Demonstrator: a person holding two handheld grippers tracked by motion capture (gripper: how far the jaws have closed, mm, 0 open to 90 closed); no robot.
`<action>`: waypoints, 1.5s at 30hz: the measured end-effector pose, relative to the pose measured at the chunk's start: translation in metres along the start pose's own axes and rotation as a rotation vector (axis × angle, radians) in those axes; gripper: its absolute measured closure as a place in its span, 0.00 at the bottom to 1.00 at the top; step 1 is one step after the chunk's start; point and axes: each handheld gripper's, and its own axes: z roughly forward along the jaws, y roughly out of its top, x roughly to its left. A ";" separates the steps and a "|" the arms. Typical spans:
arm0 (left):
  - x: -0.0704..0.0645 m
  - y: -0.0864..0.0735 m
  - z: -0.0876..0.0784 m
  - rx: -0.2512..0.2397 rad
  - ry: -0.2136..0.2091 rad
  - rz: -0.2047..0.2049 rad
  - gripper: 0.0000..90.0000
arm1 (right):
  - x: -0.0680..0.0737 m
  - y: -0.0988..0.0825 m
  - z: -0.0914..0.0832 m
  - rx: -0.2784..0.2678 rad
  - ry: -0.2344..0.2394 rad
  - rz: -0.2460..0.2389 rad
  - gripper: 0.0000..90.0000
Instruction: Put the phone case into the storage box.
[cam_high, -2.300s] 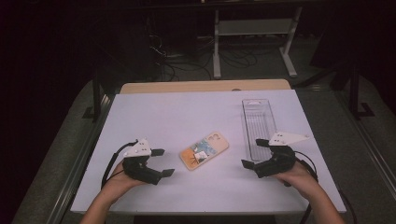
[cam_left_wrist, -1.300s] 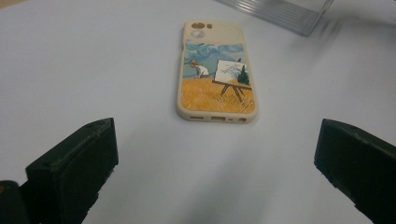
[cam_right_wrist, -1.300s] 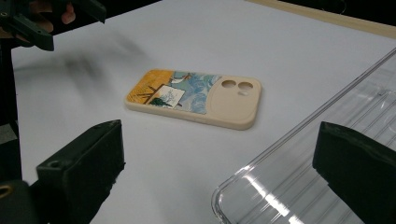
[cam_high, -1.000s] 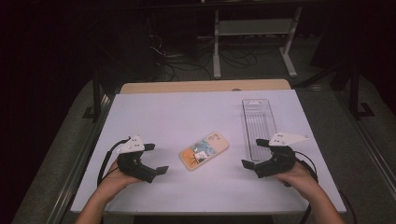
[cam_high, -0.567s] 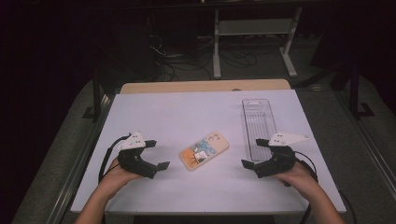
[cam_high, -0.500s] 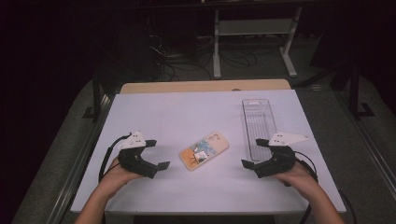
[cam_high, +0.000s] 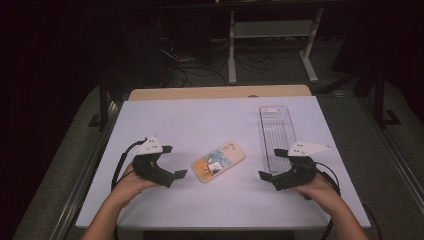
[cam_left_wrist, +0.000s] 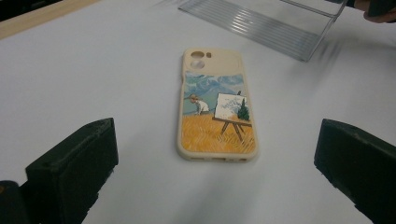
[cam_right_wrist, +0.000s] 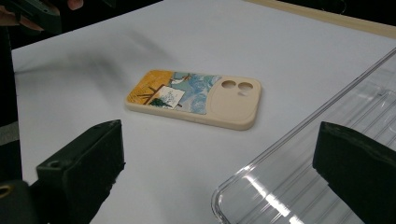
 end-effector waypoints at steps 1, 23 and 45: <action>0.000 0.002 0.001 0.000 -0.001 0.001 0.00 | 0.000 0.000 0.000 0.000 0.000 0.000 0.02; 0.000 0.025 0.016 0.004 -0.013 0.012 0.00 | 0.000 0.000 0.000 0.001 -0.002 0.003 0.02; 0.000 0.050 0.034 -0.006 -0.044 0.015 0.00 | 0.000 0.000 0.000 0.001 0.001 0.010 0.02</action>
